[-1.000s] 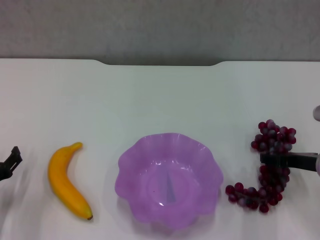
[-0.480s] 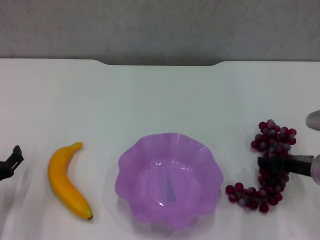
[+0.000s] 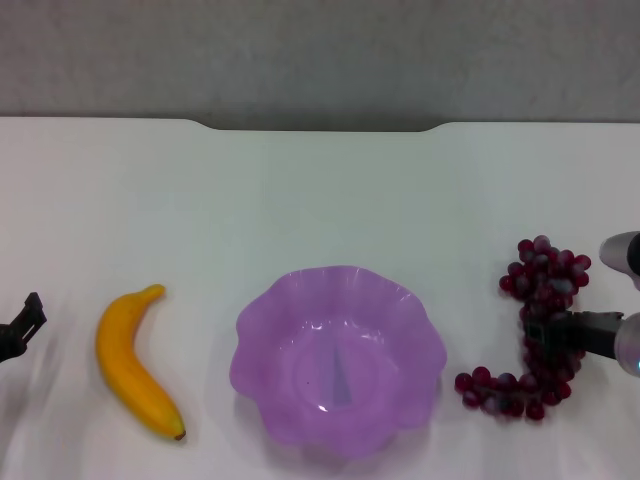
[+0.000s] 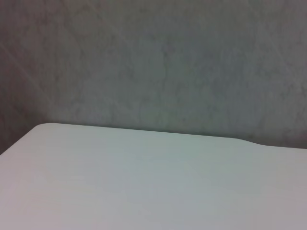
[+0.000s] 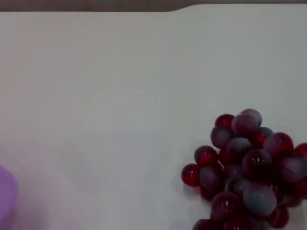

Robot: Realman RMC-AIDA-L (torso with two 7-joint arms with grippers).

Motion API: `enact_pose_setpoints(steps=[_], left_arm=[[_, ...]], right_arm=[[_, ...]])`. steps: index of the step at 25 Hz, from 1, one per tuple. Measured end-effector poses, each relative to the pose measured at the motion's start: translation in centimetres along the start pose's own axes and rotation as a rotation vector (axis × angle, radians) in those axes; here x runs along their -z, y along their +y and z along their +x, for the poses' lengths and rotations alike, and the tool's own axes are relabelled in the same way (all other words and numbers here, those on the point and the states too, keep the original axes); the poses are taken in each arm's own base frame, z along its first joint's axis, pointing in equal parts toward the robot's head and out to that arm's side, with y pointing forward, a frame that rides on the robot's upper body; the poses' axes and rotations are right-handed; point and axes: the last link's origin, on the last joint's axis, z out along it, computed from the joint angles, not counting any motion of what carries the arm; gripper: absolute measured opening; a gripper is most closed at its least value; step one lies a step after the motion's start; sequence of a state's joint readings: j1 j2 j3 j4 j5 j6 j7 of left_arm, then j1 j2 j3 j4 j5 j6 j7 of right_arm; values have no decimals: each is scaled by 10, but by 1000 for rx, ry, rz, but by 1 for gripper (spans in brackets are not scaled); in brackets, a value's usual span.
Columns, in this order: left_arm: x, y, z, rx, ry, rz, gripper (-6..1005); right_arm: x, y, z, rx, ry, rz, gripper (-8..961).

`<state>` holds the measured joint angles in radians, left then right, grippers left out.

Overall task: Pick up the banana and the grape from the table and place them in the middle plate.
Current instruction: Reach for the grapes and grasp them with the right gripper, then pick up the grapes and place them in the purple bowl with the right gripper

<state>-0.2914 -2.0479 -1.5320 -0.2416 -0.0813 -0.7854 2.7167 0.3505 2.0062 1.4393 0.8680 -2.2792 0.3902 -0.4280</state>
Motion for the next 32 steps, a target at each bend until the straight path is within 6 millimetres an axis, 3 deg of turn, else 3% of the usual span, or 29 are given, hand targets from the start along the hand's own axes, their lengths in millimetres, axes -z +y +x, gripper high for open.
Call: enact_pose_setpoints(steps=[3, 32], left_arm=[[0, 0, 0, 0, 1, 0, 847], [1, -2, 0, 6, 2, 9, 847]], right_arm=[[-1, -3, 5, -3, 15, 8, 480], [-2, -4, 5, 29, -5, 22, 392]])
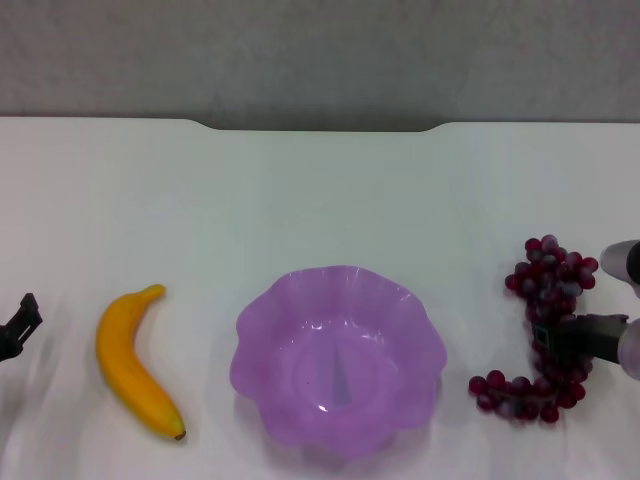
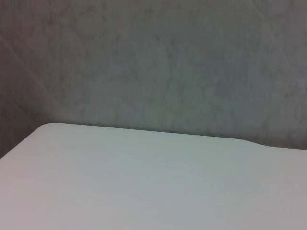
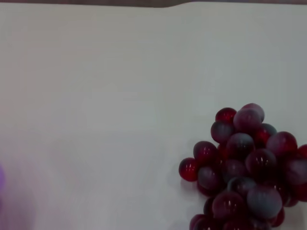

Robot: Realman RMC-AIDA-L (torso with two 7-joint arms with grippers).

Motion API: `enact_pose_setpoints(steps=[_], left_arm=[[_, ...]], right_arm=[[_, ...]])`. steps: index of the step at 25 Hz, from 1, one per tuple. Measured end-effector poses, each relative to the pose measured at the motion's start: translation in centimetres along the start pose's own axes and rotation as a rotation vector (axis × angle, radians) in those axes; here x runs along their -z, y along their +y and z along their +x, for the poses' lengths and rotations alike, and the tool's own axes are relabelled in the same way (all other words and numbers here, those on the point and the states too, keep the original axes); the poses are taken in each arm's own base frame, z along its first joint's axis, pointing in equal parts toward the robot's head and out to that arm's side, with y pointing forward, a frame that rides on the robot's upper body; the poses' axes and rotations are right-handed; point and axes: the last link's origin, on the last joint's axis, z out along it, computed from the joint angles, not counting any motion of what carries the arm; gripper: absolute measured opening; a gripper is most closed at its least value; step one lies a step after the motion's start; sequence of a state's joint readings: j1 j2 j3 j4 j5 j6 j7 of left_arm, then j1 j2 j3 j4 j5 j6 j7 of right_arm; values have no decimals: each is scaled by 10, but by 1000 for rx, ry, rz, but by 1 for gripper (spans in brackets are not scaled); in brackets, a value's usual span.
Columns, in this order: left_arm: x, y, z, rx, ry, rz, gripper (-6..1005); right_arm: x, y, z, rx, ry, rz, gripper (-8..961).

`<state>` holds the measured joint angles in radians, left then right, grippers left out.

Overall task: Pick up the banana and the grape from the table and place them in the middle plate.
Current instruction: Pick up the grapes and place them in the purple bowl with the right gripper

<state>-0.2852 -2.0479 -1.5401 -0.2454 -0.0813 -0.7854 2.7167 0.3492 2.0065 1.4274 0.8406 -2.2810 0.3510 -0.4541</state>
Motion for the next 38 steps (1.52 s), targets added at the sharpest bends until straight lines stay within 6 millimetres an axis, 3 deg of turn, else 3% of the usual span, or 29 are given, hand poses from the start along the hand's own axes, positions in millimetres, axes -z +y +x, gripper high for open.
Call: enact_pose_setpoints(steps=[23, 38], left_arm=[[0, 0, 0, 2, -1, 1, 848], [1, -1, -1, 4, 0, 4, 848]], right_arm=[[0, 1, 1, 22, -38, 17, 376], [5, 9, 3, 127, -202, 73, 350]])
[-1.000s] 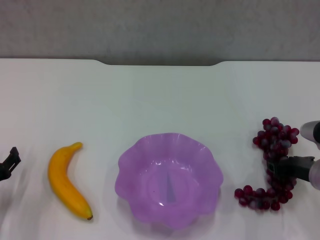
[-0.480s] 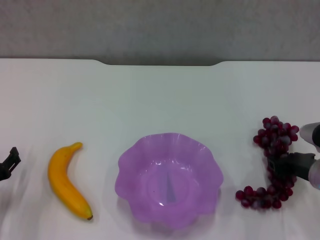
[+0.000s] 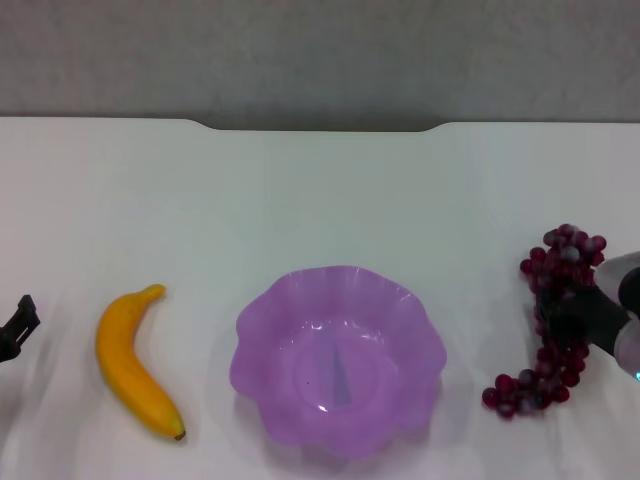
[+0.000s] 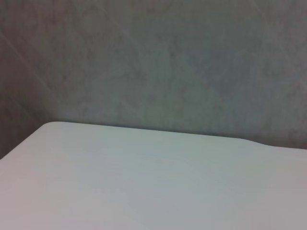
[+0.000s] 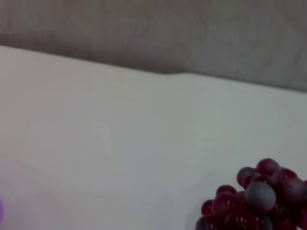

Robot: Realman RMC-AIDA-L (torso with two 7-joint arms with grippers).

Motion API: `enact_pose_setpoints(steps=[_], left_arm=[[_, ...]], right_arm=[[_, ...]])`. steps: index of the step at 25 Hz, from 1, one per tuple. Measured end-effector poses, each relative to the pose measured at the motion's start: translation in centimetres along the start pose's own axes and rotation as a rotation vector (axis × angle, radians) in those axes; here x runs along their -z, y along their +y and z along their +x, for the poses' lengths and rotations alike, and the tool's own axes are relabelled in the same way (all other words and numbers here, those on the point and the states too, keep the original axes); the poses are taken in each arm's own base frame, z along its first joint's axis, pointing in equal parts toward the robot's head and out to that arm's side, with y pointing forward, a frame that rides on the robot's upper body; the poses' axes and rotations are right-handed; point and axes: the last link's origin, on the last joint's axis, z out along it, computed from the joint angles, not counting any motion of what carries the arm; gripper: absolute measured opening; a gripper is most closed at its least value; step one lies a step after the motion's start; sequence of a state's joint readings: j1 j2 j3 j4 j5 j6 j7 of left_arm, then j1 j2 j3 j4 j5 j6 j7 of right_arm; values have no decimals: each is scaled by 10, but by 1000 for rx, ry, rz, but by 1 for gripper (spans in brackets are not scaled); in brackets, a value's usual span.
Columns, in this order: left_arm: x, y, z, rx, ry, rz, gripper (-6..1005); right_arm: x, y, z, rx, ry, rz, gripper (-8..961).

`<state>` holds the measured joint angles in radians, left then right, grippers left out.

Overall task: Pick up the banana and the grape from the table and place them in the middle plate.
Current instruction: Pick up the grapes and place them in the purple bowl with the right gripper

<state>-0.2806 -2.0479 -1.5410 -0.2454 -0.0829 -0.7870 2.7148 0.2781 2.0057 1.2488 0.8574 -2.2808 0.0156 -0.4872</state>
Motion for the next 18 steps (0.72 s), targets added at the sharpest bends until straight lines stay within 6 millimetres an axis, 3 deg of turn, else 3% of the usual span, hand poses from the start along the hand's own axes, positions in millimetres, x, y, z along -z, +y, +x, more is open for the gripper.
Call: enact_pose_setpoints(steps=[18], left_arm=[[0, 0, 0, 0, -1, 1, 848]], right_arm=[[24, 48, -40, 144, -306, -57, 329]])
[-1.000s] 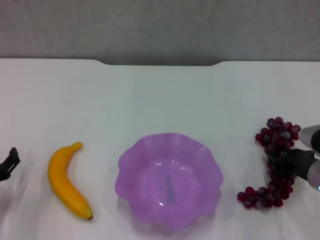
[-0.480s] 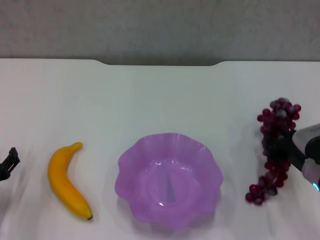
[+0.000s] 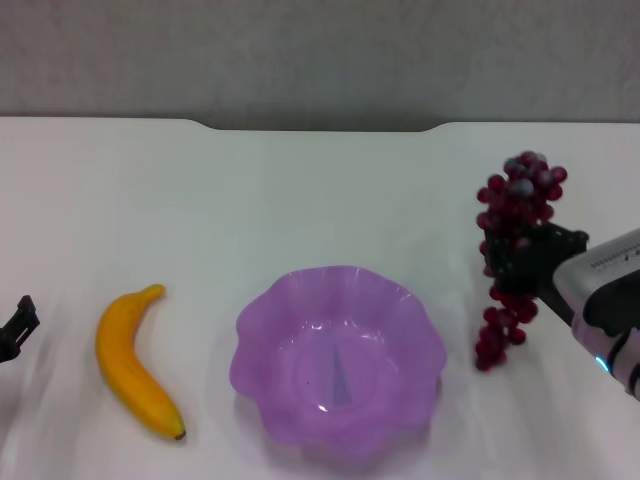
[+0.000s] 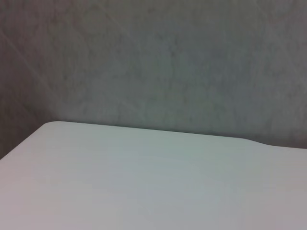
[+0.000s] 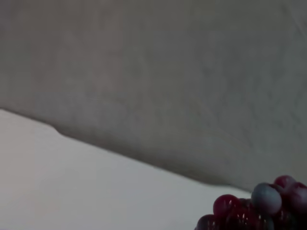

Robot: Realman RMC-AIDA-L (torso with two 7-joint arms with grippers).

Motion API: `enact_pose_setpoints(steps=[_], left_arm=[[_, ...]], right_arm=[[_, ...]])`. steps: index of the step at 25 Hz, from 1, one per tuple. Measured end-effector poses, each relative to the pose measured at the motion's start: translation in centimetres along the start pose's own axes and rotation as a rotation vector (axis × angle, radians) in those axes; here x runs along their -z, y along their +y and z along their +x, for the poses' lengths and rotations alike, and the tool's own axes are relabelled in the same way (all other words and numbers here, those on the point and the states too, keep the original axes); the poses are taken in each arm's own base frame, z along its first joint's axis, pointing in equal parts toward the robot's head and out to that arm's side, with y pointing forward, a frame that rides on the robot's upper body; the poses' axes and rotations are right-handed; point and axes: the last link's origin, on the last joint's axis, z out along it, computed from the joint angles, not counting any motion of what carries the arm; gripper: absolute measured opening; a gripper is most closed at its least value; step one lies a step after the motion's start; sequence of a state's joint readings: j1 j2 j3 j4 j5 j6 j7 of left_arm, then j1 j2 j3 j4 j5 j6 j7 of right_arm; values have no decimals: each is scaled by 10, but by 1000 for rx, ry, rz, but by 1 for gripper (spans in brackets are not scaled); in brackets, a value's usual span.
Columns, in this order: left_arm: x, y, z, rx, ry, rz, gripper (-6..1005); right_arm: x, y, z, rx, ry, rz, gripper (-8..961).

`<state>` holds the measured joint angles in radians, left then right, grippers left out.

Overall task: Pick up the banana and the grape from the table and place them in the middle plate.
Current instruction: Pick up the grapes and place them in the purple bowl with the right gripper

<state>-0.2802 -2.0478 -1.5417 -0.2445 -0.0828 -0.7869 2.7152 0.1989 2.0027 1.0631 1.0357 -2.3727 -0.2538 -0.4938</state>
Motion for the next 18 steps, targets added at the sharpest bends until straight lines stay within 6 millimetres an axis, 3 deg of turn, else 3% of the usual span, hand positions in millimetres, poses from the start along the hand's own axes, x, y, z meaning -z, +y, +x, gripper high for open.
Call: enact_pose_setpoints(steps=[8, 18], left_arm=[[0, 0, 0, 0, -1, 0, 848], [-1, 1, 1, -1, 2, -3, 848]], right_arm=[[8, 33, -46, -23, -83, -116, 324], [15, 66, -79, -14, -91, -262, 313]])
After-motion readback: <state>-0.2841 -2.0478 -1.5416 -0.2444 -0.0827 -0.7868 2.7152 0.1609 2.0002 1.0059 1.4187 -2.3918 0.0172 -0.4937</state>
